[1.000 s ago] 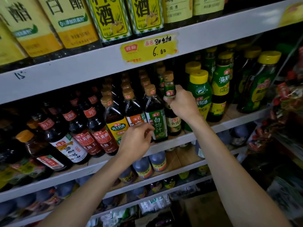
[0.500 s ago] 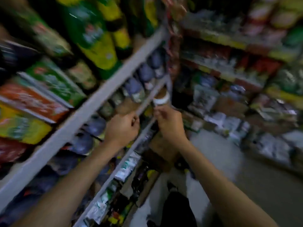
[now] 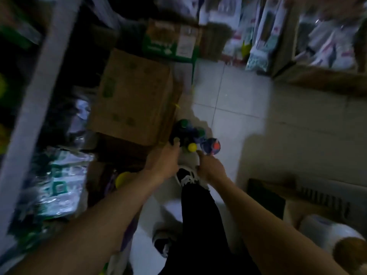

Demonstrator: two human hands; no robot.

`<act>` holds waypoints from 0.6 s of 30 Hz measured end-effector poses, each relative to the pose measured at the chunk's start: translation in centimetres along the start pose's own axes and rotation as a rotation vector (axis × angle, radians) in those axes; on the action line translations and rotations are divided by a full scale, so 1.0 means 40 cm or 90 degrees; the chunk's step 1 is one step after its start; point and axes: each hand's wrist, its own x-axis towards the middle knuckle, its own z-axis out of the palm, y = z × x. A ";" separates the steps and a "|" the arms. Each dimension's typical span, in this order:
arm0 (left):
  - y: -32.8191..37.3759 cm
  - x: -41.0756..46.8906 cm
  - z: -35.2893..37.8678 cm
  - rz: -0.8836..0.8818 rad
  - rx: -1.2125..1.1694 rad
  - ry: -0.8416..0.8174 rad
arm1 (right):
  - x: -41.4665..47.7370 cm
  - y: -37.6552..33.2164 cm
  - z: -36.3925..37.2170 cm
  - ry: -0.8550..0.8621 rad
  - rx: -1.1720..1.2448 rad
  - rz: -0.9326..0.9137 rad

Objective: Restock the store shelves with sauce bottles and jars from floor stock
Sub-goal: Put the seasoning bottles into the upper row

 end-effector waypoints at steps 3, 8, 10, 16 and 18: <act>-0.058 0.198 0.128 -0.046 0.003 -0.014 | 0.176 -0.003 0.118 0.113 0.009 -0.022; -0.117 0.410 0.230 0.015 0.092 -0.047 | 0.330 0.006 0.197 0.198 -0.089 -0.061; -0.118 0.457 0.242 0.063 0.101 -0.069 | 0.350 0.001 0.186 0.211 -0.145 -0.058; -0.135 0.452 0.253 0.063 0.082 -0.011 | 0.340 -0.020 0.121 0.123 -0.200 -0.044; -0.141 0.415 0.229 0.068 0.071 0.011 | 0.309 -0.032 0.095 0.132 -0.196 -0.042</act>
